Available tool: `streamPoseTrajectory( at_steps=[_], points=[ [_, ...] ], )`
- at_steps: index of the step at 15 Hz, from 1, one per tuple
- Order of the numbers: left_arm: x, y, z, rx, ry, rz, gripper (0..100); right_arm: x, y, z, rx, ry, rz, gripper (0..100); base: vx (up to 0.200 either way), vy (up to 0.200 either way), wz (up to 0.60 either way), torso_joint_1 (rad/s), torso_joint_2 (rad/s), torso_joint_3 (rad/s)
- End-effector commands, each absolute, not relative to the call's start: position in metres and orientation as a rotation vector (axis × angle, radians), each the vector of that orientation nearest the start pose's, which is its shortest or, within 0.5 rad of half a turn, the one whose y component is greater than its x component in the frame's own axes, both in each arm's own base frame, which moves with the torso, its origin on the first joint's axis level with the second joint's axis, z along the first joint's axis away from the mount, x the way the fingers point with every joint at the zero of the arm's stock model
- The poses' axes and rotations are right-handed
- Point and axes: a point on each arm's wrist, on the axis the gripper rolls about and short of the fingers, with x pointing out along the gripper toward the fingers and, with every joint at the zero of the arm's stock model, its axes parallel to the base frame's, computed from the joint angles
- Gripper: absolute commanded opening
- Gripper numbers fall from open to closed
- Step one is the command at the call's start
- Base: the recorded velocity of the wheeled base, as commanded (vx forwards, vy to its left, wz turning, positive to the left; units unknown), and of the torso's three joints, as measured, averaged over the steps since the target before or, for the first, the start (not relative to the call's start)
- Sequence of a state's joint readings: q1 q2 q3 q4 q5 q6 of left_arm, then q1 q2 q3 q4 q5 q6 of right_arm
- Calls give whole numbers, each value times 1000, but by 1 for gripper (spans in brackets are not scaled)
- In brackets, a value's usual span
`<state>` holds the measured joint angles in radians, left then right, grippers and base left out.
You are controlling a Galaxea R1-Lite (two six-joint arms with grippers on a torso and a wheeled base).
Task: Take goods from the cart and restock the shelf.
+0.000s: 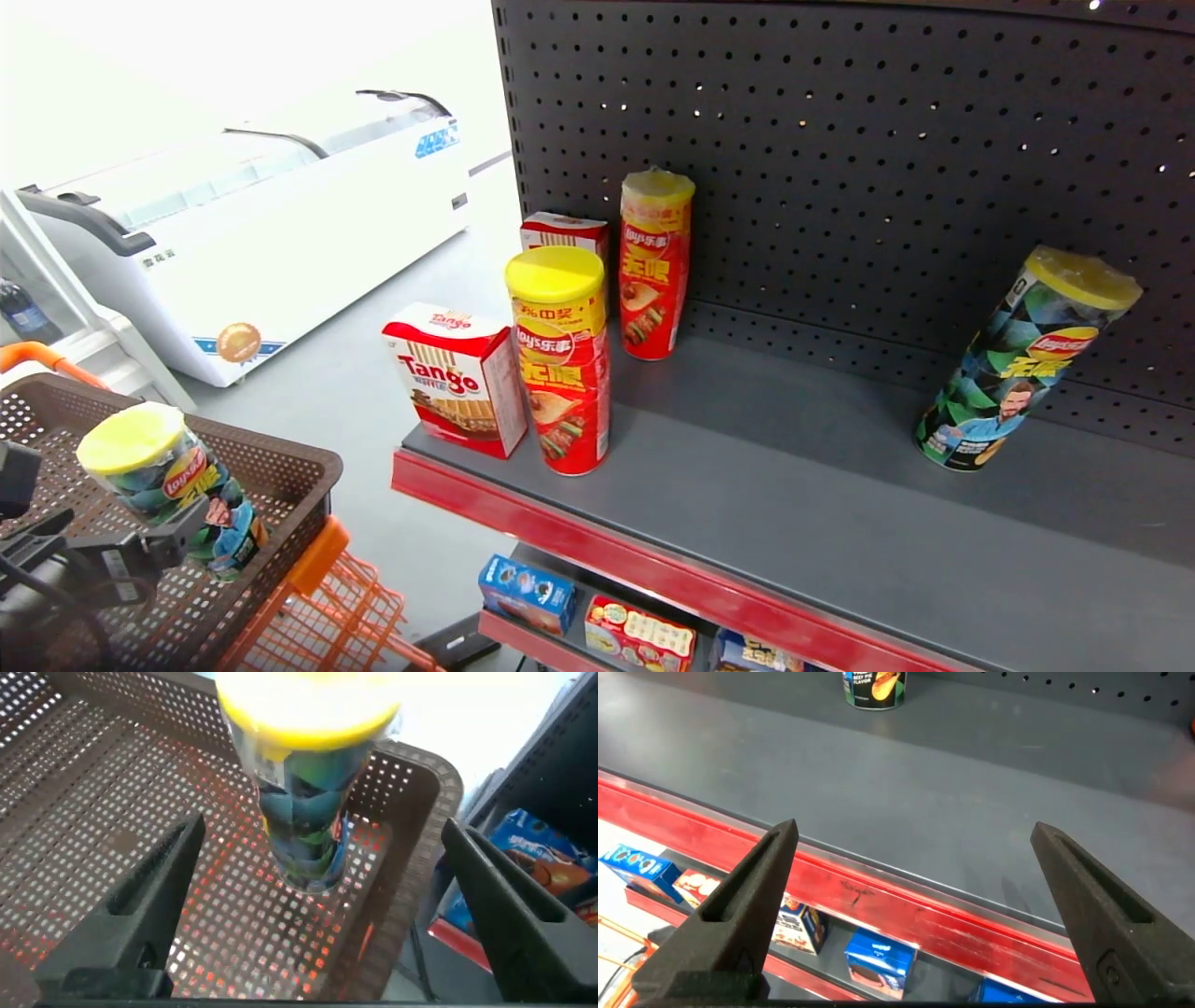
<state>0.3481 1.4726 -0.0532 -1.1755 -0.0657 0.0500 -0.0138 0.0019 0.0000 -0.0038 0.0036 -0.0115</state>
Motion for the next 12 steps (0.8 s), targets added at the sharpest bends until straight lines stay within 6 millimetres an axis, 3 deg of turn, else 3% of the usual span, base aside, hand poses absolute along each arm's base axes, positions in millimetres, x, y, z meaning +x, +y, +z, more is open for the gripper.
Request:
streamPoseTrajectory(
  at_steps=[1, 12],
  points=[
    [180, 64, 93, -19, 329, 272, 100, -23, 0, 76, -12, -3, -9, 100, 0, 0, 0, 0, 0, 0],
    [237, 83, 79, -1, 248, 269, 100, -23, 0, 76, -12, -3, -11, 100, 0, 0, 0, 0, 0, 0]
  ],
)
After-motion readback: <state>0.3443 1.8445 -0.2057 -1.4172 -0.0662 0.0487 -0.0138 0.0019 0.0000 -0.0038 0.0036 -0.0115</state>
